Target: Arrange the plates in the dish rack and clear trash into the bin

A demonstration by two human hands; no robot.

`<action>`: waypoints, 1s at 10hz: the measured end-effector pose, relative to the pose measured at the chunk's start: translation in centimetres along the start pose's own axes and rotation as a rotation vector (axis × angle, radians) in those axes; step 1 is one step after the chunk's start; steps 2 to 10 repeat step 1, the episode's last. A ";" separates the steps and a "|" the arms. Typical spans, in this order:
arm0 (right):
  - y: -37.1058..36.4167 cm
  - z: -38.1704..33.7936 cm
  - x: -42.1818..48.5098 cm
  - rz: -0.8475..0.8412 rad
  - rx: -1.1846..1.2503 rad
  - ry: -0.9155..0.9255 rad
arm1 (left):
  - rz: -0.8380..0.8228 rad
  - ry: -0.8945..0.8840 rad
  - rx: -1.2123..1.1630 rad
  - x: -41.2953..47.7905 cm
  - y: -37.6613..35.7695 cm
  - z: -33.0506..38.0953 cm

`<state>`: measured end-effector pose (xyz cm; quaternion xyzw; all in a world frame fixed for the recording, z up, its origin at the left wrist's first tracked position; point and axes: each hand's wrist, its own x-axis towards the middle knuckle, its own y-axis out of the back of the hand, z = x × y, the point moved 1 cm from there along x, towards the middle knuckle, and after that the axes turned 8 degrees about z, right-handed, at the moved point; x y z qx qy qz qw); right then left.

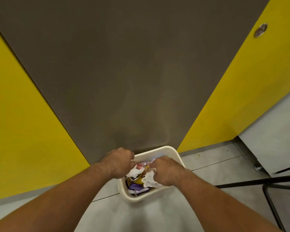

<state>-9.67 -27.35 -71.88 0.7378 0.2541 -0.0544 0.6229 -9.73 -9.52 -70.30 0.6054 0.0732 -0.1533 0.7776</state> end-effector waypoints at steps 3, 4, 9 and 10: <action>4.3 -0.6 -1.4 0.092 0.079 0.022 | 0.041 -0.007 -0.028 -1.5 3.0 0.3; 4.3 -0.6 -1.4 0.092 0.079 0.022 | 0.041 -0.007 -0.028 -1.5 3.0 0.3; 4.3 -0.6 -1.4 0.092 0.079 0.022 | 0.041 -0.007 -0.028 -1.5 3.0 0.3; 4.3 -0.6 -1.4 0.092 0.079 0.022 | 0.041 -0.007 -0.028 -1.5 3.0 0.3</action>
